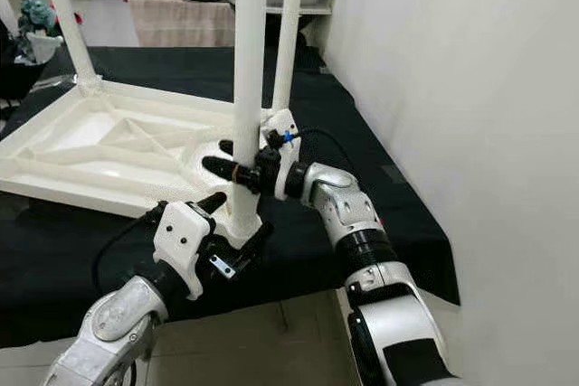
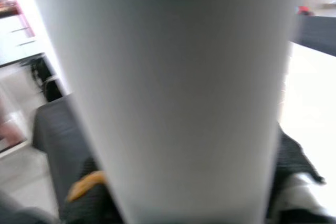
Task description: Building children table
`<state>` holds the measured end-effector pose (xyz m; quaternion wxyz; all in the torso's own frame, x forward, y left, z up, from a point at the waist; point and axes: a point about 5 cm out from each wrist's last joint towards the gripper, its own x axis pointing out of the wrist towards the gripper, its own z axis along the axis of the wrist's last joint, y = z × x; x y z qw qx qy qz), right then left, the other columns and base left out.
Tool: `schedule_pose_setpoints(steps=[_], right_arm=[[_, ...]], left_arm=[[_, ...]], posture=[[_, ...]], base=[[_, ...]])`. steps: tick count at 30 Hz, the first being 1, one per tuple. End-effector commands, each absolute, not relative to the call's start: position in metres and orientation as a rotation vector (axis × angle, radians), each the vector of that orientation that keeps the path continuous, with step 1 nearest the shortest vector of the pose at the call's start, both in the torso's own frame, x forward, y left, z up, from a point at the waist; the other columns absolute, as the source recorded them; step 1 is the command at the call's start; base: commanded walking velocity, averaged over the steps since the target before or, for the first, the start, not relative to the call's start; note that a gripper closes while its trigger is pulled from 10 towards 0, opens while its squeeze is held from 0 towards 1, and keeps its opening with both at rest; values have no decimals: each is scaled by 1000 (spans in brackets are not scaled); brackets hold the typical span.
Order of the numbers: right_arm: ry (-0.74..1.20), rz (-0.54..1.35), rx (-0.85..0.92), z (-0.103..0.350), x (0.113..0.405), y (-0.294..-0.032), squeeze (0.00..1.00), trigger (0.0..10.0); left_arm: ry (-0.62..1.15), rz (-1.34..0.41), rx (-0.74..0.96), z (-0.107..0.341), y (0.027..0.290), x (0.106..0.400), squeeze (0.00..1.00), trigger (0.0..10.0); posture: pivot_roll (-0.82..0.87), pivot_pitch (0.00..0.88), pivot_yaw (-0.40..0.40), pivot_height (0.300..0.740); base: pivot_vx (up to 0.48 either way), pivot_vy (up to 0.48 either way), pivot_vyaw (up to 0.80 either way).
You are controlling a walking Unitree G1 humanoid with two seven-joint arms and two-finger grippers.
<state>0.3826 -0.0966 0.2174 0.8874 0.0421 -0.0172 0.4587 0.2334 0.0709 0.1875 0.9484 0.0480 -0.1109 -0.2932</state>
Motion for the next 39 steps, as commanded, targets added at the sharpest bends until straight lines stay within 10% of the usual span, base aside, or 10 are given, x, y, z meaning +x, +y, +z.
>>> schedule_pose_setpoints(steps=[1,18,19,20,21,25,26,30,31,39], right_arm=[[-30,729,115,222,395,-111,0,0],[91,-494,142,191,389,-172,0,0],[95,-446,171,190,389,-156,0,7137],[95,-446,171,190,389,-156,0,7137],[86,-427,183,192,390,-152,0,10000],[36,-391,184,200,393,-147,0,10000],[-4,-342,192,207,396,-145,1000,10000],[-139,-188,228,237,404,-146,1000,10000],[-134,-66,229,241,408,-143,0,10000],[-52,670,182,237,395,-125,0,10000]], left_arm=[[-219,-596,100,185,71,233,0,10000],[-218,-599,101,185,70,234,0,10000],[-216,-599,100,185,70,234,0,10000],[-216,-599,100,185,70,234,0,10000],[-216,-599,100,185,70,234,0,10000],[-215,-598,101,185,71,233,0,10000],[-215,-597,101,184,71,233,0,10000],[-215,-593,102,184,72,234,0,10000],[-215,-594,101,184,71,233,0,10000],[-221,-599,101,185,70,234,0,10000]], posture=[[108,78,-102,740],[106,81,-98,740],[109,83,-100,740],[109,83,-100,740],[110,84,-99,740],[106,81,-100,740],[108,82,-102,740],[105,76,-101,740],[103,74,-101,740],[105,62,-103,740]], base=[[0,0,0],[0,0,0],[0,0,0],[0,0,0],[0,0,0],[0,0,0],[0,0,0],[0,0,0],[0,0,0],[0,0,0]])
